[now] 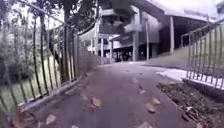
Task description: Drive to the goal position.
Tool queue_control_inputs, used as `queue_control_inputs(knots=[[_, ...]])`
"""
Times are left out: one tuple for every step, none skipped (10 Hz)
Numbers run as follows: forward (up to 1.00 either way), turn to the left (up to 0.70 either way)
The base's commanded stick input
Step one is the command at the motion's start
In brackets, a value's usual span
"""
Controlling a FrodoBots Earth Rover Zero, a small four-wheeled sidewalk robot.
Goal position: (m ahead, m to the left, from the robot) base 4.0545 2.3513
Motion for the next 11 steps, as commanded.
queue_control_inputs(knots=[[0.7, 0.0], [0.7, 0.35], [0.7, 0.35], [0.7, 0.31], [0.7, 0.0], [0.7, 0.0], [0.7, 0.0], [0.7, 0.0], [0.7, 0.0], [0.7, 0.0], [0.7, 0.0]])
